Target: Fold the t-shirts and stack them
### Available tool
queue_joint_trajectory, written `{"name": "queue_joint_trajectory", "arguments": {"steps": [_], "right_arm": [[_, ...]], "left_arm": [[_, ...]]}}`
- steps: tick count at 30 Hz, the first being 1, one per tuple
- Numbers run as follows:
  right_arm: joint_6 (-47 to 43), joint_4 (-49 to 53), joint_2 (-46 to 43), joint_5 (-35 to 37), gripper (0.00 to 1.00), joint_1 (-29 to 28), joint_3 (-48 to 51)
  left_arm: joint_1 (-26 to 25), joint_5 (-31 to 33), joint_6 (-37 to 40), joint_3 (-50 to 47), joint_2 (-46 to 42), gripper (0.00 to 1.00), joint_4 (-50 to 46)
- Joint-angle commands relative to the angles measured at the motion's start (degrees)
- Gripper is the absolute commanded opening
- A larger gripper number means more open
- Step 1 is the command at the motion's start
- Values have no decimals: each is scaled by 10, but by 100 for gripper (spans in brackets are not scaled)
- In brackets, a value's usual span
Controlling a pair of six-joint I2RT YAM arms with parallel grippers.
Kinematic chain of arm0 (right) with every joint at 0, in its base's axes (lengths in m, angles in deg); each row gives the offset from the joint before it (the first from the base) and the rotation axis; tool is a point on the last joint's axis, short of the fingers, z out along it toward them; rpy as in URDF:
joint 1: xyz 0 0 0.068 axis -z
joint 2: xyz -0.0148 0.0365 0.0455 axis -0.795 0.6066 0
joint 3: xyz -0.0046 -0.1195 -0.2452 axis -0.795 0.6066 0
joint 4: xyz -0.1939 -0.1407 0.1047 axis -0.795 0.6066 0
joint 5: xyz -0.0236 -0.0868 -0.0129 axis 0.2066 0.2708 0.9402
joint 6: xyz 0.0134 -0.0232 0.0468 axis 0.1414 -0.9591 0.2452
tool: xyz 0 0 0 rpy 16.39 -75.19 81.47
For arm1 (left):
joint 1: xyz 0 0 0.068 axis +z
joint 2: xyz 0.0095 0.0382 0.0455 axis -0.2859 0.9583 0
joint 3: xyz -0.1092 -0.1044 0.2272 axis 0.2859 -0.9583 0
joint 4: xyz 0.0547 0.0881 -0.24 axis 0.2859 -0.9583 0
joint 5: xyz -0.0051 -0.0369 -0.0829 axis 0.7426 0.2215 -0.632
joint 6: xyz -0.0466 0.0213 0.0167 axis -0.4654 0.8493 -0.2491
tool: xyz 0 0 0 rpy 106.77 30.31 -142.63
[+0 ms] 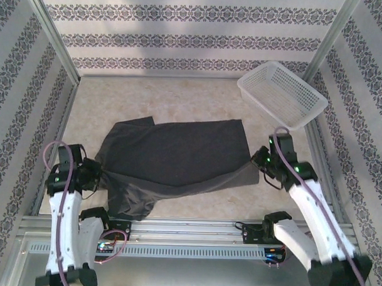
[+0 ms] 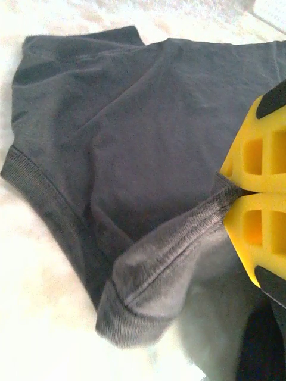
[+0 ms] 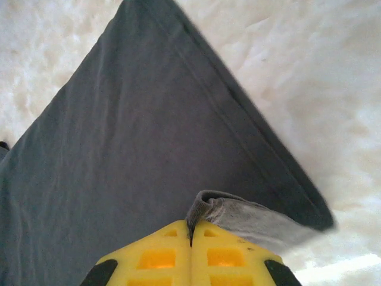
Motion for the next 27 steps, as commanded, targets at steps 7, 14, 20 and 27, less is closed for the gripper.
{"name": "queue_joint_trajectory", "arguments": {"steps": [7,14,20,27], "right_arm": [[-34,-188,438,-62,0,5,-414],[-5,-84,677,-85,0,28,-964],[58,-19,744,-120,0,85,-1250],[-13,-112,435,-92,0,105,-794]], "left_arm": [[-7,1,-48,223,330,0,266],[-1,-2,-31,675,540,0,219],[6,6,51,1090,640,0,30],[7,78,81,866,436,0,63]]}}
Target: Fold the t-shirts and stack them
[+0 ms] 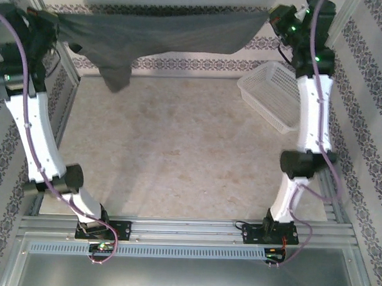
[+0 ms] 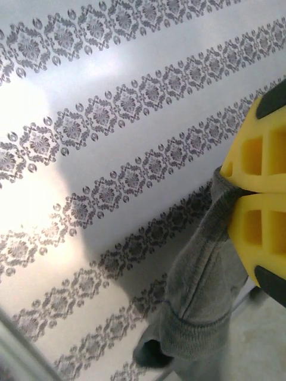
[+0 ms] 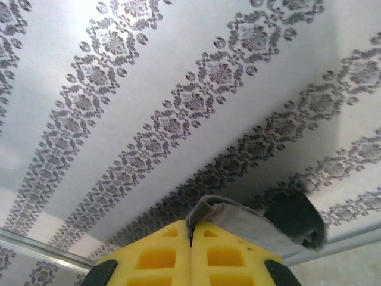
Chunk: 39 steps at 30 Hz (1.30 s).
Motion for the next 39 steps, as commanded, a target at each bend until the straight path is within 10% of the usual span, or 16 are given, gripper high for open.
{"name": "queue_joint_trajectory", "arguments": {"steps": [1,5,9,14,23,39], "right_arm": [[-36,-38,-142,43,0,-6,213],[-29,-49,-279,66,2,-11,514],[-29,-50,-338,71,47,-45,755],[-33,-47,-369,96,57,-48,940],[-70,-66,-338,81,50,-83,927],[-129,-50,73,104,25,-158,580]], "left_arm": [[10,75,17,-184,-109,0,-5],[10,118,-43,-514,-269,5,27],[7,89,-46,-744,-332,43,45],[-21,79,-45,-909,-387,57,29],[-92,40,-60,-1008,-463,51,-66],[-84,61,-78,-981,-323,43,81]]}}
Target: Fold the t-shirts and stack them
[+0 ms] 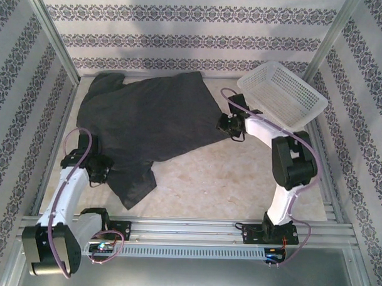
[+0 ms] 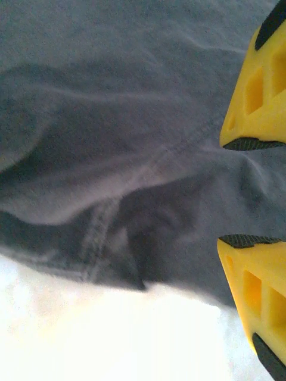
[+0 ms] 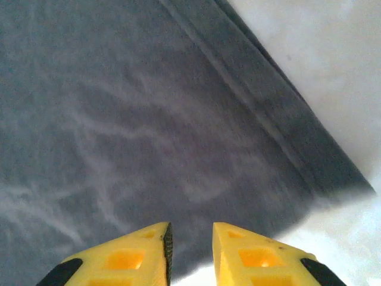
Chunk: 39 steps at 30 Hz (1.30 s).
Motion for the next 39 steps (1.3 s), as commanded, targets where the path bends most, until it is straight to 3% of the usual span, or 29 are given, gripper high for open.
{"name": "queue_joint_trajectory", "arguments": {"steps": [1,7,10,14,18,23,26,28,31,36,39], "right_arm": [[-10,89,70,46,25,0,-75],[-12,207,125,84,21,14,-119],[-6,215,101,64,20,23,-93],[15,246,48,96,19,38,-42],[31,219,-1,46,19,84,48],[29,218,-79,49,19,112,109],[44,191,-118,4,23,131,146],[32,157,-132,-30,29,132,157],[-13,167,-153,-17,34,114,136],[-40,175,-214,-6,39,106,138],[-42,171,-232,-18,41,105,147]], "left_arm": [[11,15,-7,19,38,43,62],[42,0,28,63,96,49,74],[46,-3,51,77,100,51,52],[45,-38,69,65,97,52,16],[43,-55,94,38,73,52,-30],[37,-57,99,-2,13,51,-76],[28,-63,86,-19,-25,49,-98],[6,-68,75,-26,-43,48,-117],[-69,-63,41,-34,-59,48,-157],[-255,-52,-79,-69,-106,48,-210],[-341,-57,-141,-90,-126,49,-206]]}}
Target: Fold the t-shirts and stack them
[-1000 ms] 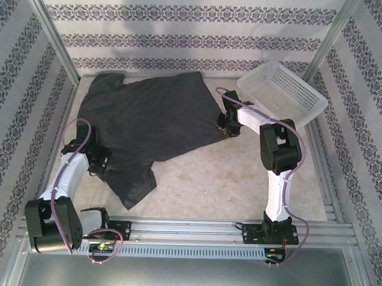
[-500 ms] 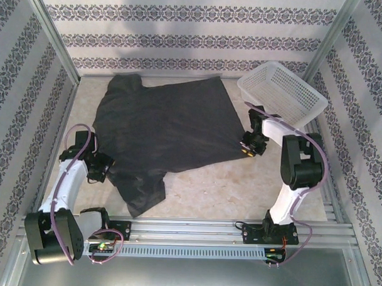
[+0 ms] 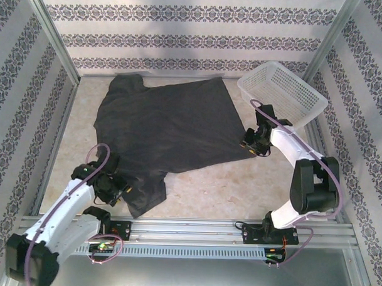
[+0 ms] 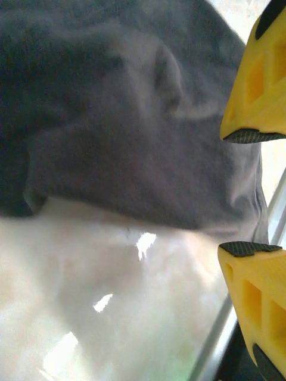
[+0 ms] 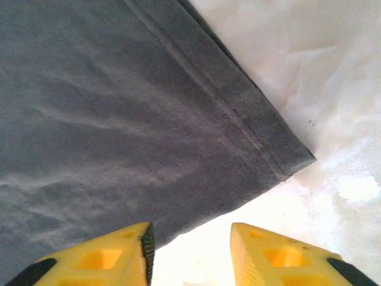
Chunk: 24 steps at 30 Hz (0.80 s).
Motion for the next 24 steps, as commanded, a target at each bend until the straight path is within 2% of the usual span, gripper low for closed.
{"name": "queue_joint_trajectory", "arguments": {"steps": [1,6,11,13,18,20,24], "right_arm": [[-21,-1,-31,-11,41,-3,6],[-19,0,-40,-19,42,-4,24],[-19,4,-52,-16,42,-4,36],[-20,5,-56,-17,42,-4,39],[-12,4,-73,-12,42,-4,53],[-1,3,-79,-9,41,-1,61],[38,3,-99,23,40,2,91]], "left_arm": [[-107,-9,-117,-31,-20,49,-46],[-194,-12,-161,-43,66,49,73],[-219,-2,-157,-28,190,44,155],[-219,16,-156,-21,214,36,164],[-218,84,-155,-5,192,2,94],[-218,112,-168,-3,151,0,38],[-217,188,-218,22,29,0,-142]]}}
